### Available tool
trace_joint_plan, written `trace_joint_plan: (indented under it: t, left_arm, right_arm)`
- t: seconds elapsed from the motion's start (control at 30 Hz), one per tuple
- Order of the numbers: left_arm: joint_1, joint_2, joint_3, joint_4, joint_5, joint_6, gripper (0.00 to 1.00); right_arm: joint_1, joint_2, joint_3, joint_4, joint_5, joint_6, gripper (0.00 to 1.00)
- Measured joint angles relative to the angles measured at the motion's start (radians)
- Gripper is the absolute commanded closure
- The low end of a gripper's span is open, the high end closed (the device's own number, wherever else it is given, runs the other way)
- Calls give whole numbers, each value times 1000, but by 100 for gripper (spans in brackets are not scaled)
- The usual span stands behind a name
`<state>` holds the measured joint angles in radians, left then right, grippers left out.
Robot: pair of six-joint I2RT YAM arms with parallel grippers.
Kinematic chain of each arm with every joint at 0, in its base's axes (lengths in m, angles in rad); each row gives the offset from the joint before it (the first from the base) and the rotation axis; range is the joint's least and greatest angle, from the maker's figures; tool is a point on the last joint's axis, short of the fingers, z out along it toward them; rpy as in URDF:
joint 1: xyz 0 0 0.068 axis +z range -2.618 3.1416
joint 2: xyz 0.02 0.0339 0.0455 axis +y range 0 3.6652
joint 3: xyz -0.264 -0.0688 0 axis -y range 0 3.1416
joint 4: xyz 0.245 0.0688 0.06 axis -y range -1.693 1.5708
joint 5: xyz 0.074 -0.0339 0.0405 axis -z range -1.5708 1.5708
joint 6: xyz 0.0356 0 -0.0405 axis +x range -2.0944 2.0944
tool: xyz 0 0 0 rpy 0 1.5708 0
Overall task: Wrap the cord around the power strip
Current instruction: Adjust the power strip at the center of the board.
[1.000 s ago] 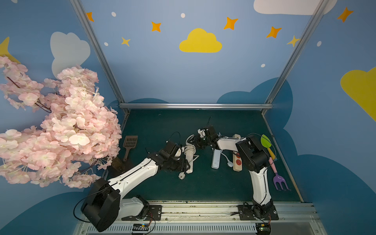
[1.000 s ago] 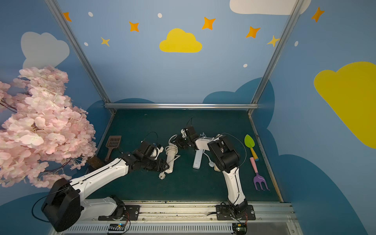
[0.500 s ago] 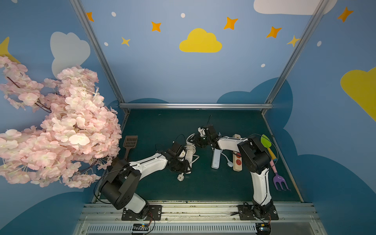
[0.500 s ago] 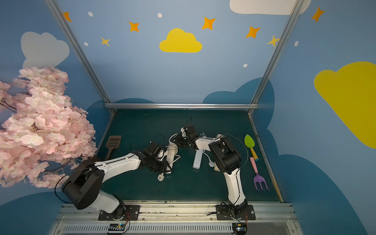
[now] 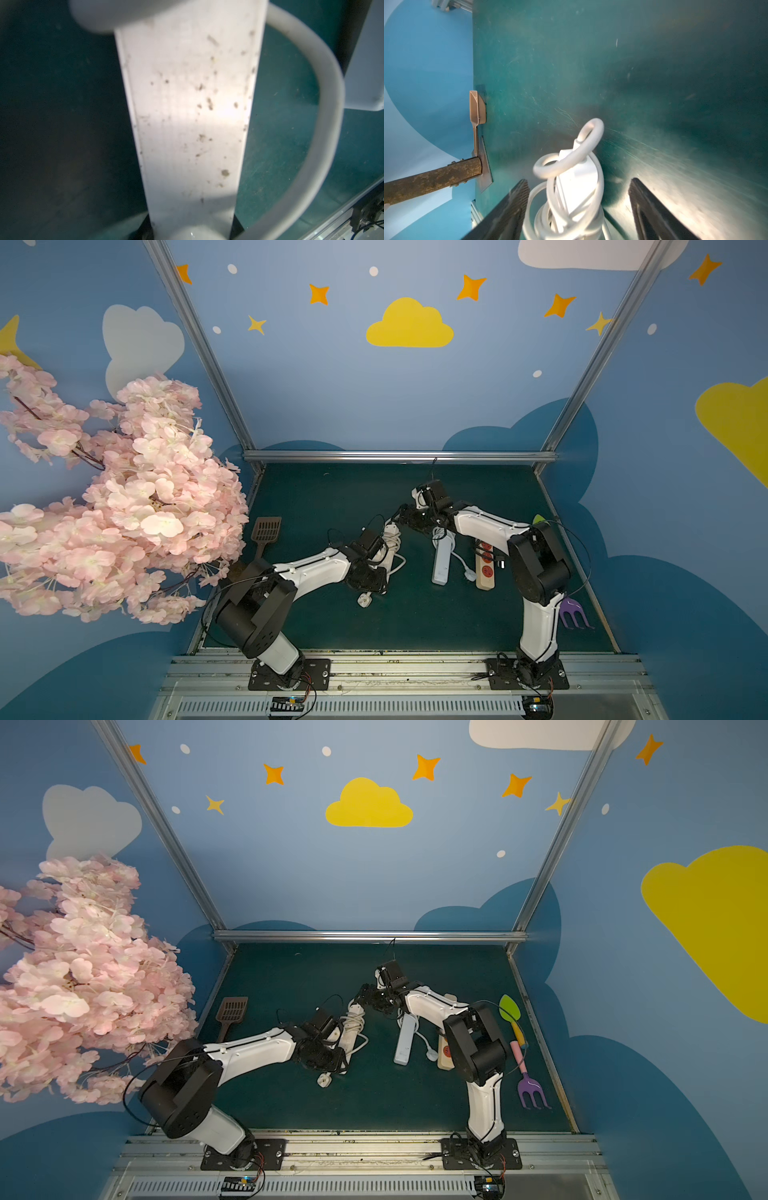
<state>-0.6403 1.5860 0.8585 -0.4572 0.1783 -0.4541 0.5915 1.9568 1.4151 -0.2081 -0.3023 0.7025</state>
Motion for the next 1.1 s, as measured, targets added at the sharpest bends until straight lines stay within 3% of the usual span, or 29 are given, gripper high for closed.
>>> trace_joint_plan:
  t: [0.13,0.47,0.77,1.1]
  left_arm:
    - [-2,-6,4,-22,1,-3,49]
    - [31,-90,33,-75,4,-6,24]
    - [57,-171,83,-151,0,11,20]
    - [124,-292,237,-238,-155,124,20]
  right_arm:
    - [-8,-52,6,-56,19,-51,18]
    - [-20,-177,-23,-146,72,-170,17]
    - [-56,-240,-46,-172,100,-230,17]
    - [-54,-370,-85,-232,145,-325,17]
